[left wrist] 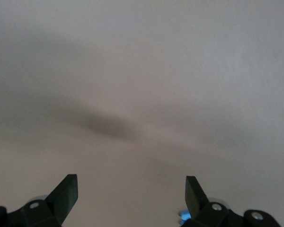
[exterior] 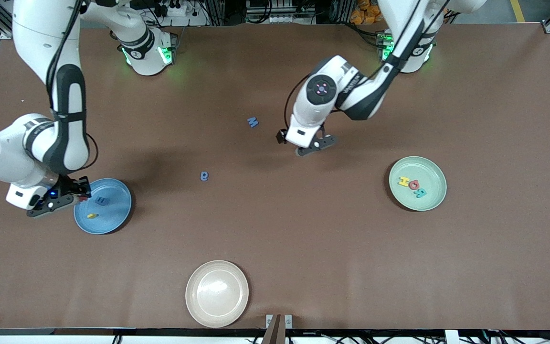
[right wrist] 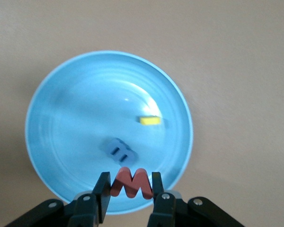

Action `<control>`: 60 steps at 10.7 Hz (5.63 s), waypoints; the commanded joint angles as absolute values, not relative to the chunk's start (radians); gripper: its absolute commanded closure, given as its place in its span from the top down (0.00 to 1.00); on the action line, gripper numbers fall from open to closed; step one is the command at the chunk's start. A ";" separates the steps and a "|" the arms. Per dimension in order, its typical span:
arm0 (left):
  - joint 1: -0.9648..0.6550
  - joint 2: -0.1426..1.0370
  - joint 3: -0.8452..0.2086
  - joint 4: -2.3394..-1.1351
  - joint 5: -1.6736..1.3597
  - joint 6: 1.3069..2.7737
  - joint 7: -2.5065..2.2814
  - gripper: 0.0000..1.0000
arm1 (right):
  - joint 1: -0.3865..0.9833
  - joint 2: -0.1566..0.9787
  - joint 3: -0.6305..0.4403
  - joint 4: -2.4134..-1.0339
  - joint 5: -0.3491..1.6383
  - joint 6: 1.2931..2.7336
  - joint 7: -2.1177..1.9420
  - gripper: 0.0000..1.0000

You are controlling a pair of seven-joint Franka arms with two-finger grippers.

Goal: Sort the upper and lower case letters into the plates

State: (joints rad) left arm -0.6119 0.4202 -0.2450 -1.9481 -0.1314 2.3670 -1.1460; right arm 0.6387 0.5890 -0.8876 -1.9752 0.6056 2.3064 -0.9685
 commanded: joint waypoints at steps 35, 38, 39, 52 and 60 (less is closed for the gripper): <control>-0.534 0.490 -0.265 -1.749 0.048 2.222 -1.194 0.00 | 0.624 0.446 -0.223 -2.104 0.380 2.529 0.035 1.00; -0.366 0.404 -0.270 -1.805 0.048 2.148 -0.911 0.00 | 0.643 0.453 -0.218 -2.152 0.306 2.577 0.182 1.00; -0.313 0.391 -0.270 -1.813 0.048 2.123 -0.820 0.00 | 0.649 0.454 -0.212 -2.152 0.238 2.576 0.277 1.00; 0.011 0.485 -0.186 -1.848 0.202 2.120 -0.207 0.08 | 0.617 0.489 -0.150 -2.140 0.120 2.592 0.520 0.00; -0.002 0.387 -0.179 -1.832 0.203 2.082 -0.038 1.00 | 0.318 0.443 -0.045 -2.066 0.123 2.467 0.191 0.00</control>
State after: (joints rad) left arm 0.0023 0.4390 -0.1837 -1.8173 0.1786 2.1094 -0.1164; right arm 0.4094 0.4809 -0.0876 -2.0739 0.1450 2.5091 0.2822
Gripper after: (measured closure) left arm 0.000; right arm 0.727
